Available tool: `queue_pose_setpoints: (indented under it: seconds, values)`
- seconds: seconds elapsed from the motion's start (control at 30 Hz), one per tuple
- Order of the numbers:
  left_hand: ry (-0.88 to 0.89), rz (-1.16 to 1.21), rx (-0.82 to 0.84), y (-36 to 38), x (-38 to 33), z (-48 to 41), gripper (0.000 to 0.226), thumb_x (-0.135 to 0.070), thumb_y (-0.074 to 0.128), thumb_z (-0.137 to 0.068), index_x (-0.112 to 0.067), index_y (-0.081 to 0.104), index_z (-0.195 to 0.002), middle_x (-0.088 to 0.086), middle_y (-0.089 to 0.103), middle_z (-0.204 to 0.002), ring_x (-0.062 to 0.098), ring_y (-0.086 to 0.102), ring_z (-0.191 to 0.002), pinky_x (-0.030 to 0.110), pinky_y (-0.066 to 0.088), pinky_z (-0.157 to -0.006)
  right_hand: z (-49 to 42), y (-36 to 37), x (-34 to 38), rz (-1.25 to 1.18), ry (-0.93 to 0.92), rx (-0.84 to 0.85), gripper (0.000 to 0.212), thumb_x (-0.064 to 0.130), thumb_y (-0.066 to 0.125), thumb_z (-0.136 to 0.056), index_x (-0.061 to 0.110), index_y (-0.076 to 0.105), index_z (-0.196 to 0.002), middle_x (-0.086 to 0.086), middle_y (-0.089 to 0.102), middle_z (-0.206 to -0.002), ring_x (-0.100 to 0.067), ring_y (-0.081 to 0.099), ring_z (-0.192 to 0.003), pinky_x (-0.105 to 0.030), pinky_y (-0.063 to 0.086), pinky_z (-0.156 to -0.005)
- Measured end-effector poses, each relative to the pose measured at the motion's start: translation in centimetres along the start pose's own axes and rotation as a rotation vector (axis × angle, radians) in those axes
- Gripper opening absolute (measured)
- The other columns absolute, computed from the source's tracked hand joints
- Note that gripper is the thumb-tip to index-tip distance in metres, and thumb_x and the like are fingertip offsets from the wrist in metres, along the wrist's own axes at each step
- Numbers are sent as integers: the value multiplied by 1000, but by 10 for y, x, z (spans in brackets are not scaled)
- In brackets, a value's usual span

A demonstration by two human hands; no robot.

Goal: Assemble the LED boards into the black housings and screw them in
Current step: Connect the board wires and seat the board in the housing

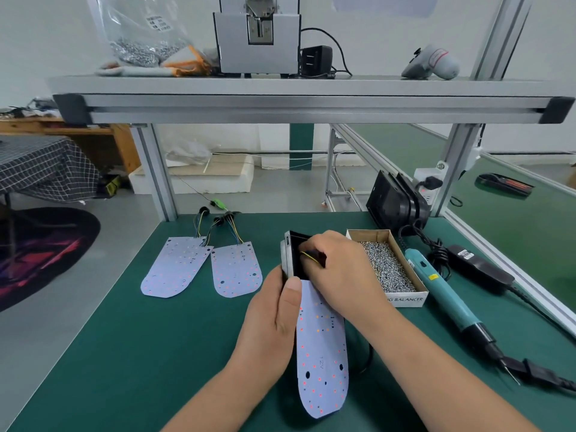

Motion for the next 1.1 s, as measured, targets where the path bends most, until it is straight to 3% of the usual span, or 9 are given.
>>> queue_pose_setpoints:
  seconds: [0.2,0.33,0.5,0.67,0.83,0.93,1.1]
  values:
    - [59,-106,54,-5,1,-7,32,-62,35,-107,-40,57,-110,-14,60,-85,7,49,-74,16,43,-64,5,-6,-3,-36,18,-79,9,22,72,-96,25,75,-104,13,73,-96,-5,64,-91,-26,49,-80]
    - [49,-120,45,-5,1,-9,26,-62,35,-106,-46,54,-101,-19,55,-80,4,45,-70,16,41,-63,11,-2,-15,-159,121,-191,18,25,81,-91,26,67,-100,19,72,-91,6,64,-92,-7,42,-72]
    - [74,-151,49,-8,1,-6,24,-62,34,-107,-47,50,-97,-21,50,-75,5,41,-66,17,39,-60,10,1,-7,-124,12,-177,8,22,76,-93,25,77,-100,15,73,-92,0,65,-90,-13,46,-77]
    - [85,-175,49,-11,3,-6,23,-63,34,-106,-47,49,-98,-20,50,-72,6,41,-63,17,38,-58,9,-1,-4,-116,-40,-69,27,21,61,-94,25,80,-113,16,70,-98,6,63,-95,-7,42,-80]
    - [100,-182,106,-7,-2,-7,25,-62,34,-107,-48,53,-113,-22,59,-84,5,50,-72,14,41,-63,10,-5,-8,-87,30,-175,10,26,69,-92,26,76,-97,14,73,-89,-3,64,-84,-26,49,-73]
    - [110,-201,139,-7,-2,-8,36,-67,32,-107,-46,54,-125,-22,63,-94,5,55,-82,13,43,-70,6,-8,-7,-57,46,-164,12,34,65,-89,29,75,-94,14,72,-86,-6,64,-81,-33,51,-72]
    - [61,-151,104,-8,2,-10,20,-61,35,-107,-53,49,-96,-21,48,-72,7,37,-64,21,38,-60,8,-3,-1,7,-18,17,25,40,56,-97,31,76,-107,13,62,-91,-4,60,-89,-23,46,-77]
Point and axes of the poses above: each hand's wrist, its own z-axis away from the middle knuckle, its own y-axis out of the palm, x = y × z, the point moved 5 cm from there along -z, towards the middle knuckle
